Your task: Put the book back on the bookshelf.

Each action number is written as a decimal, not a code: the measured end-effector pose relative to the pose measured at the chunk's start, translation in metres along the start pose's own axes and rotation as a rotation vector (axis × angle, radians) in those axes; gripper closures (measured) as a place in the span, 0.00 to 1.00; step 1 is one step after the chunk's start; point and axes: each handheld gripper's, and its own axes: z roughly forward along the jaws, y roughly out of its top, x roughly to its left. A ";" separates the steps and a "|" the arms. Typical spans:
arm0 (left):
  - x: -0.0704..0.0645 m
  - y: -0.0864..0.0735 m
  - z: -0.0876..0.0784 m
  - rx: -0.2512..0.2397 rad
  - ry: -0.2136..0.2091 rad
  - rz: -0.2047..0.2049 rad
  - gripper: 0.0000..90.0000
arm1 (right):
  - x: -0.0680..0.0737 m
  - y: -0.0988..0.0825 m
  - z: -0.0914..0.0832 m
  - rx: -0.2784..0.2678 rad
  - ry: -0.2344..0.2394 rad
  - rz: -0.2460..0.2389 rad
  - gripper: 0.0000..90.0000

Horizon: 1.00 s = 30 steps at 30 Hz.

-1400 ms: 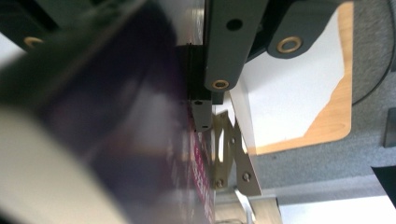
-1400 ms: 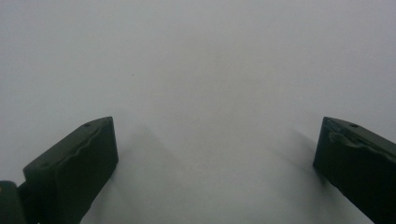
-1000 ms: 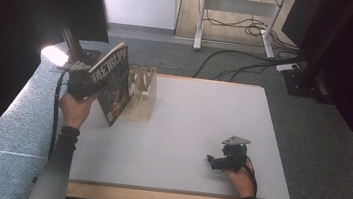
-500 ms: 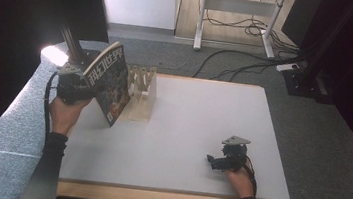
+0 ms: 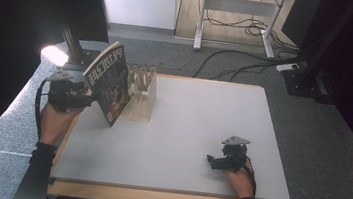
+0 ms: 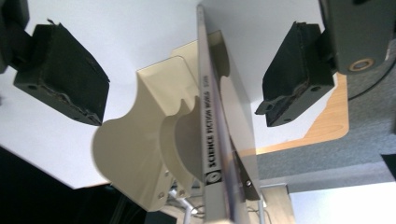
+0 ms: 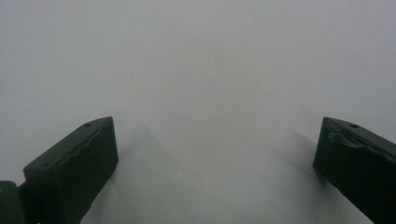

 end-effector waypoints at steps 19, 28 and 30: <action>-0.050 -0.022 -0.001 0.030 -0.140 0.142 0.00 | 0.000 0.000 0.000 -0.003 -0.002 -0.005 0.00; -0.070 -0.046 0.028 0.079 -0.196 0.169 0.00 | 0.001 0.000 0.000 -0.001 -0.002 -0.002 0.00; -0.073 -0.052 0.034 0.090 -0.211 0.170 0.00 | 0.001 0.000 0.000 -0.002 -0.002 -0.001 0.00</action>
